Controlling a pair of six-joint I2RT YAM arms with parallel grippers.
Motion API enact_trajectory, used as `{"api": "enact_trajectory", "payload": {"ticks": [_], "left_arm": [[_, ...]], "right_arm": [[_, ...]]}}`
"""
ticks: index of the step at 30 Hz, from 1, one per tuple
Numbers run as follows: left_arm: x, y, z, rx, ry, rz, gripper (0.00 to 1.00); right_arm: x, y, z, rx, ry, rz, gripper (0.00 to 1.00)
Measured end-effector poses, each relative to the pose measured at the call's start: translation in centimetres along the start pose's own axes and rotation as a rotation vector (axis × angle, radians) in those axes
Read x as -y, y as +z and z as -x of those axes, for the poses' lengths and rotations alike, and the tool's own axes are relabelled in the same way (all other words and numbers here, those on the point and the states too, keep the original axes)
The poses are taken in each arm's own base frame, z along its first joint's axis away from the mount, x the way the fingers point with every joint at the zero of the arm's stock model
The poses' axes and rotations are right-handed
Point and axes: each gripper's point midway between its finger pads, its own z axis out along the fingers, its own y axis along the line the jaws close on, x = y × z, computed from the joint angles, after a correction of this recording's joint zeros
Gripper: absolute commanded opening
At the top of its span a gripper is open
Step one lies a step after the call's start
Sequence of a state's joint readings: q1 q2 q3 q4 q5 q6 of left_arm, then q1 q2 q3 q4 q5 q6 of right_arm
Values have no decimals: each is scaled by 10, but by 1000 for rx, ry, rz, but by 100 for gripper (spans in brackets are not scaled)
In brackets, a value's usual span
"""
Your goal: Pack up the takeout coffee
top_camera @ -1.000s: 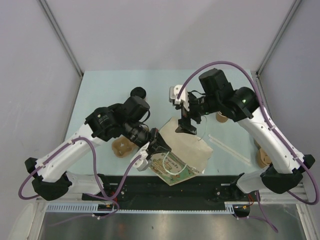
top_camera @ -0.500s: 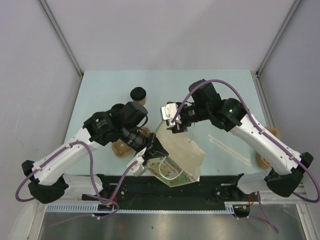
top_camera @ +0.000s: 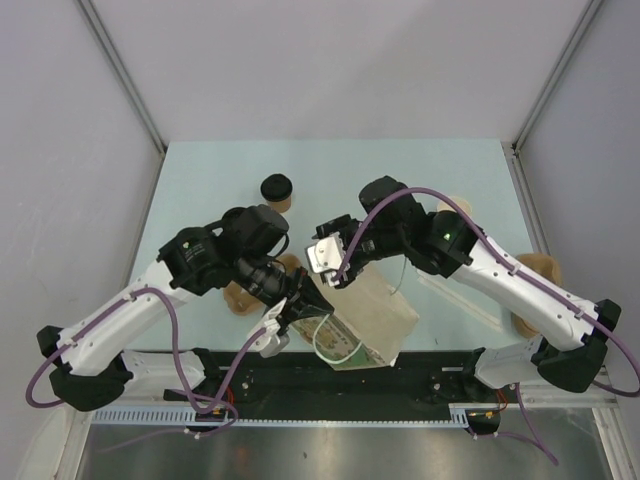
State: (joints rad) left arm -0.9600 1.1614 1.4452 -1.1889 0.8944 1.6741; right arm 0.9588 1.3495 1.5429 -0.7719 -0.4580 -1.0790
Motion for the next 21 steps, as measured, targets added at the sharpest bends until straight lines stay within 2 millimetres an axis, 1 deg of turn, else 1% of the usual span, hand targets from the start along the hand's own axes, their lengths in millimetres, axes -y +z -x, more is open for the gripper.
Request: {"api": "enact_trajectory", "payload": {"ticks": [3,7,10,11,12,13,14,16,17,18,21], "left_arm": [[0,-1,1,0,6,2,6],[4,-4,4,-2,14,9,6],[10,-6,8,-9,24,17,7],[12,-8,9,-11,28,20,15],[14,-9,10,-13,33,24,23],[15,-9,10,-16,37,28,29],[15,-10,11,-19,46,35,44],[12,-12,11,-28,47,53,62],[10,-13,11,-30,46,63,81],[8,-14,11,-35,42,79,85],[0,-20,12,-55,14,149,89]], "right_arm": [[0,3,4,3,-40,1,55],[0,9,-2,-23,-71,10,49],[-1,8,-10,-55,-71,17,31],[-2,7,-12,-62,-71,19,8],[-3,7,-13,-68,-67,22,0],[-3,7,-14,-73,-70,22,0],[-4,6,-16,-80,-62,23,0],[-5,5,-18,-96,-43,23,0],[-5,3,-19,-107,-31,24,0],[-4,0,-19,-121,-17,26,0],[5,-10,-14,-149,33,13,0]]}}
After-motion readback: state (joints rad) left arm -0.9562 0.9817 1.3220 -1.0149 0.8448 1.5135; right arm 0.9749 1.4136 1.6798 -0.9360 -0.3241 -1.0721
